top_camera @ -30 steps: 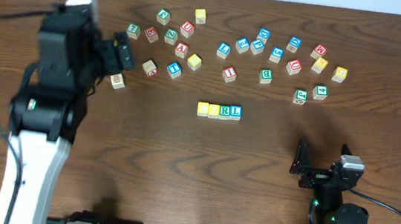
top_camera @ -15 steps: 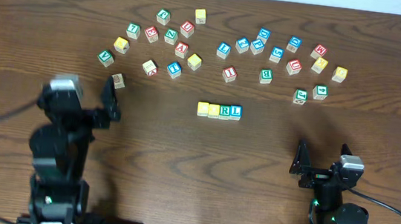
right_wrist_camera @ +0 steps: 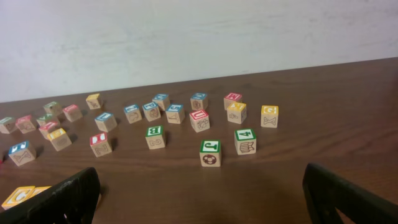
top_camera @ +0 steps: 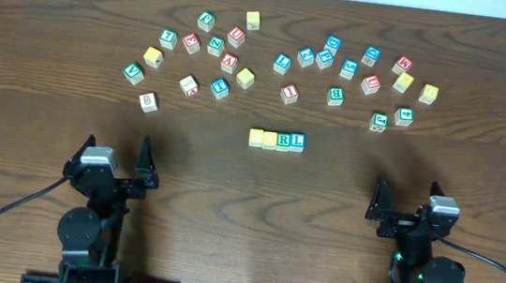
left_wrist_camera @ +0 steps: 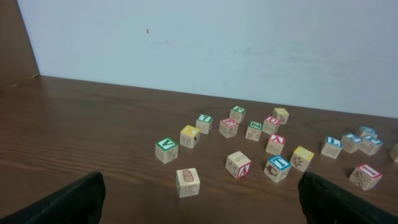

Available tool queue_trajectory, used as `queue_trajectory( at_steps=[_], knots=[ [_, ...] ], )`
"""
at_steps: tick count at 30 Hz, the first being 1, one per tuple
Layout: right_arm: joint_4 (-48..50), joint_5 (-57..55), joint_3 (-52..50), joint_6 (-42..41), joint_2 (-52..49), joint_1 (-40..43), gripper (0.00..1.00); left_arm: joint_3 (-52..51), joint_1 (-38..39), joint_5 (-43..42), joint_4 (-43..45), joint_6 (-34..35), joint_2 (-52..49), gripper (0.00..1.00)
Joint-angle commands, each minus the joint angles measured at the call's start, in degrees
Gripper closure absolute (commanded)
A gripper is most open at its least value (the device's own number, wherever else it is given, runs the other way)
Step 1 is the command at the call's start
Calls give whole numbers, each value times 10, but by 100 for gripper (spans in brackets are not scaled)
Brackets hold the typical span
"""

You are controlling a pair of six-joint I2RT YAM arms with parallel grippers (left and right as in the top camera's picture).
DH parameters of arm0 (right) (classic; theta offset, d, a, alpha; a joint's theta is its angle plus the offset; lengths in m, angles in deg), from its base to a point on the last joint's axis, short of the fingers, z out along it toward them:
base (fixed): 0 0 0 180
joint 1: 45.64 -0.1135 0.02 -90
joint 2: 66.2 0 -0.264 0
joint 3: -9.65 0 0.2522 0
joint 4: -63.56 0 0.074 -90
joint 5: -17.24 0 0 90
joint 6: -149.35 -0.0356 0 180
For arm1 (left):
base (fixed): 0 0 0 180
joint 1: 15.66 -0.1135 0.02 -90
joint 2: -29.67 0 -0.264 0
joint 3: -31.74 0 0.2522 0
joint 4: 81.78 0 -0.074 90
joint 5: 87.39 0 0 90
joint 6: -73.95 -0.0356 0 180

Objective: Spell out CORL

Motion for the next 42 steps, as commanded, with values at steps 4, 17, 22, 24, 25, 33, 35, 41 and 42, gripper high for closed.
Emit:
queue_trajectory(
  at_steps=[4, 17, 22, 24, 25, 33, 35, 41, 42],
  knots=[
    [-2, 3, -1, -4, 4, 2, 1, -35, -3, -5, -6, -8, 50, 2],
    [-2, 3, -1, -4, 4, 2, 1, -35, -4, 8, -133, -32, 130, 3],
    [-2, 3, -1, -4, 4, 2, 1, -35, -13, 8, -146, -31, 130, 3],
    [-2, 3, -1, -4, 4, 2, 1, -35, -14, 8, -146, -31, 130, 2],
    [-2, 3, -1, -4, 4, 2, 1, -35, -14, 8, -145, -31, 130, 2],
    [-2, 3, -1, -4, 4, 2, 1, -35, -14, 8, -145, -31, 130, 2],
    [-2, 3, -1, -4, 4, 2, 1, -35, -14, 8, -145, -31, 130, 2],
    [-2, 3, -1, -4, 4, 2, 1, -35, -14, 8, -145, -31, 130, 2],
    [-2, 3, -1, -5, 4, 2, 1, -35, -14, 8, -145, -31, 130, 2]
  ],
)
